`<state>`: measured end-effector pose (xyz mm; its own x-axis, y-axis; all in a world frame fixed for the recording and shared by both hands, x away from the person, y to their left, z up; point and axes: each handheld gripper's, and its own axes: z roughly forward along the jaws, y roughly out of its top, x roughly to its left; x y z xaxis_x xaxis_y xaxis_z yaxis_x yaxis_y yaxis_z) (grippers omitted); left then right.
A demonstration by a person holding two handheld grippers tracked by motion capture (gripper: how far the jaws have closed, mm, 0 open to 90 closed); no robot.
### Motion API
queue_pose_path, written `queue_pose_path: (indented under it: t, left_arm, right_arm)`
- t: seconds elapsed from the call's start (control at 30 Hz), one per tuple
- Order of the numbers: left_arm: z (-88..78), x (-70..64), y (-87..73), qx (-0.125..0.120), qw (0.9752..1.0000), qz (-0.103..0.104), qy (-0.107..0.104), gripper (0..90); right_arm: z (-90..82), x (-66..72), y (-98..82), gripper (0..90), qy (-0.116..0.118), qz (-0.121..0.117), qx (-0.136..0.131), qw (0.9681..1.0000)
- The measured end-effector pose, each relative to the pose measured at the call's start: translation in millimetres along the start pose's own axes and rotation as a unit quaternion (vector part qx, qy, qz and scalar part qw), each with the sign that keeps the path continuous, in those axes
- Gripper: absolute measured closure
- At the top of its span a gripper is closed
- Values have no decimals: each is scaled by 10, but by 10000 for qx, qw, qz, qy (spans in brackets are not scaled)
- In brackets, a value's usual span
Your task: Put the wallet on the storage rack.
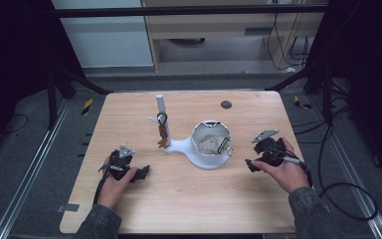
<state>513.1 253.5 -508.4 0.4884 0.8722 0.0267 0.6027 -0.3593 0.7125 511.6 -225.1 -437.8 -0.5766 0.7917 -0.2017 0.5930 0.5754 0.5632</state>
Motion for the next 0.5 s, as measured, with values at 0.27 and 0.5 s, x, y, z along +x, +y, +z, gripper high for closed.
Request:
queue_pose_path:
  t: [0.27, 0.5]
  left_arm:
    - [0, 0, 0, 0, 10000, -1, 0, 0]
    - [0, -1, 0, 0, 10000, 3, -2, 0]
  right_arm:
    - [197, -49, -190, 71, 79, 518, -76, 9986]
    - [379, -123, -343, 60, 81, 1080, -239, 9938]
